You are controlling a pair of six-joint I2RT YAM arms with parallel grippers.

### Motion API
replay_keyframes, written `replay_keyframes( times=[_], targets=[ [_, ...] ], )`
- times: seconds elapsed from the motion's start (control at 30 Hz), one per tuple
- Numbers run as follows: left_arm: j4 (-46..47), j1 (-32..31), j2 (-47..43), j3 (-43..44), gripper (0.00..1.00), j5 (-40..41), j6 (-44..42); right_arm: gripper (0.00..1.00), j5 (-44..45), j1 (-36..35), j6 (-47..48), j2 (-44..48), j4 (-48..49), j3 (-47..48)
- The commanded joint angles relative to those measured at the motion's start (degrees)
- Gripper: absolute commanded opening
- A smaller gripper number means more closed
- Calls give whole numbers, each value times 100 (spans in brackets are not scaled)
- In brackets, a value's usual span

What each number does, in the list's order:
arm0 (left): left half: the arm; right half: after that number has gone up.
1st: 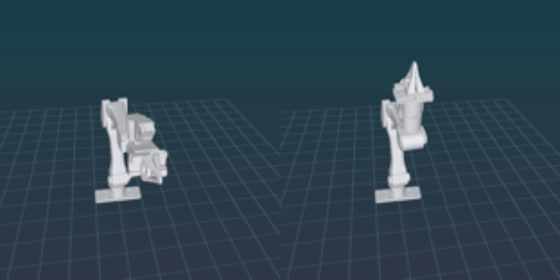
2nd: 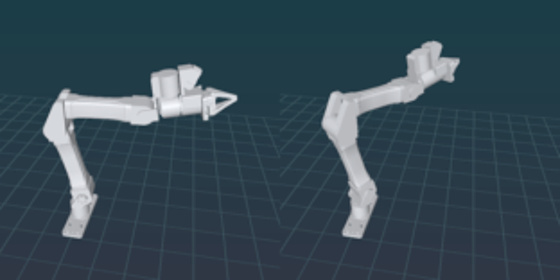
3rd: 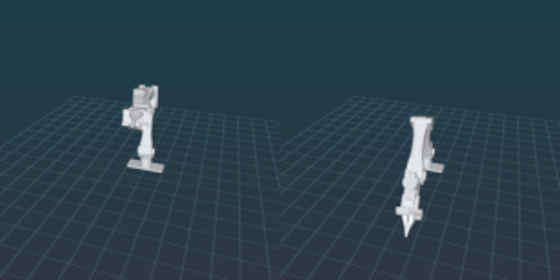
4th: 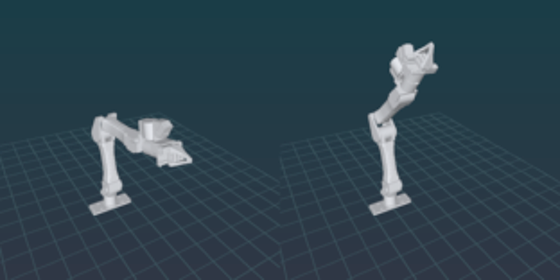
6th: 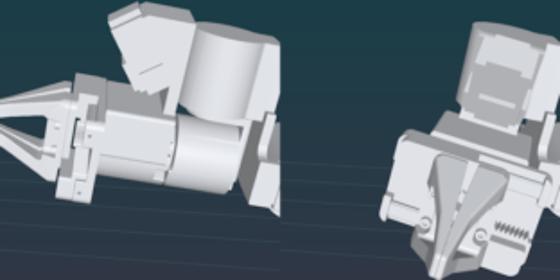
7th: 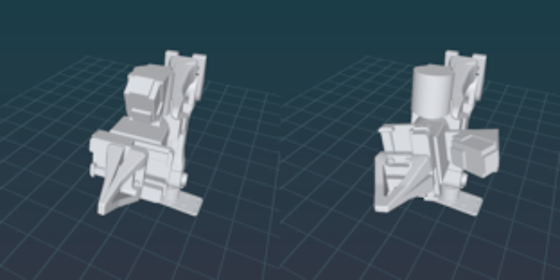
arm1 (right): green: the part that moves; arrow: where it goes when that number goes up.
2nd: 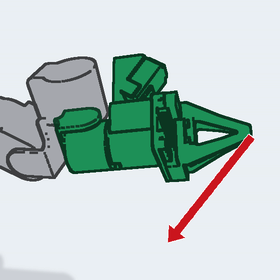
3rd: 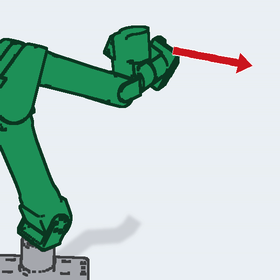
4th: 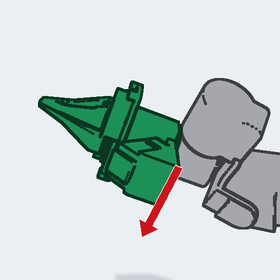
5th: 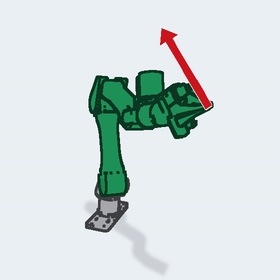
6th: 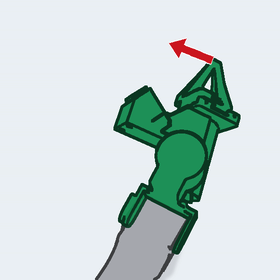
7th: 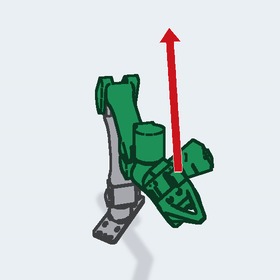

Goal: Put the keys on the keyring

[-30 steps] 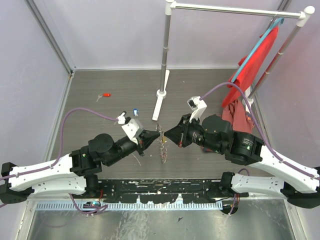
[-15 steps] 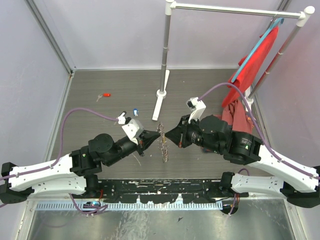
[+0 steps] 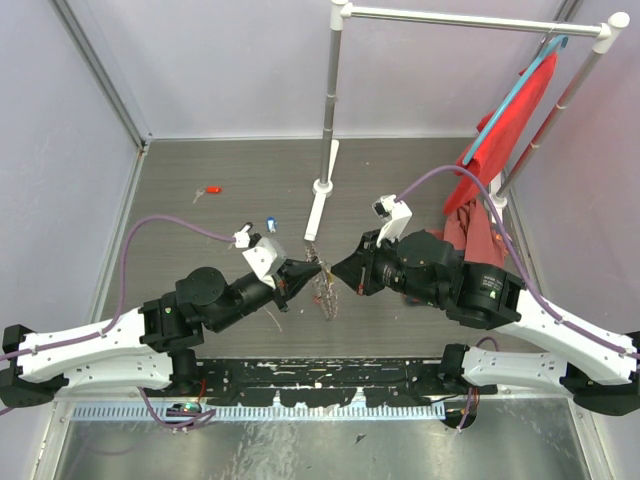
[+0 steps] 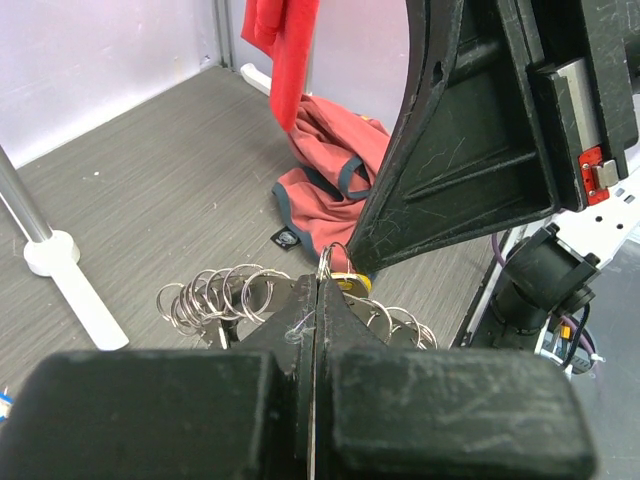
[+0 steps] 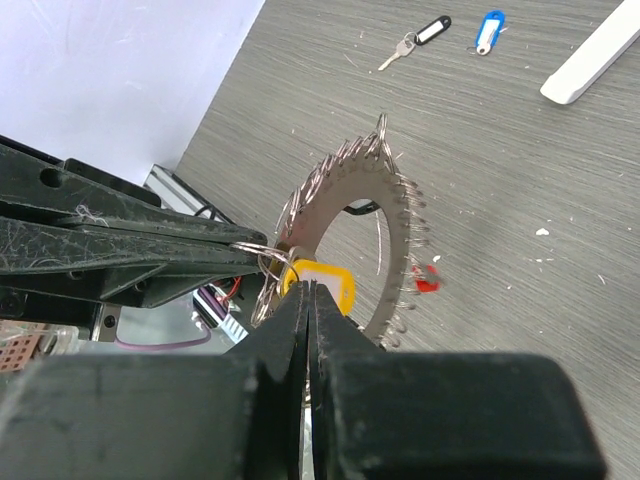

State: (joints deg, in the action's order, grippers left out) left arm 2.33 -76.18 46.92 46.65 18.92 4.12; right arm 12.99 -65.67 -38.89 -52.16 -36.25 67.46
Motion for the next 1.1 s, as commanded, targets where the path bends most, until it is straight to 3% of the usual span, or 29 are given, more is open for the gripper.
replay_keyframes(
  times=[0.0,0.13,0.33,0.77,1.07],
  targets=[
    [479,-7,-54,18,0,-33,-25,1,102,-7,108,-1,89,96],
    [470,-11,-68,12,0,-31,-25,5,279,-9,268,193,74,138],
    [498,-7,-82,11,0,-98,-25,32,511,-4,379,655,286,4],
    [1024,-15,-199,-106,0,-662,-39,44,8,-7,56,701,807,-270],
    [998,-10,-201,-121,0,-644,-35,43,-291,-7,-21,690,1008,-330]
  ],
)
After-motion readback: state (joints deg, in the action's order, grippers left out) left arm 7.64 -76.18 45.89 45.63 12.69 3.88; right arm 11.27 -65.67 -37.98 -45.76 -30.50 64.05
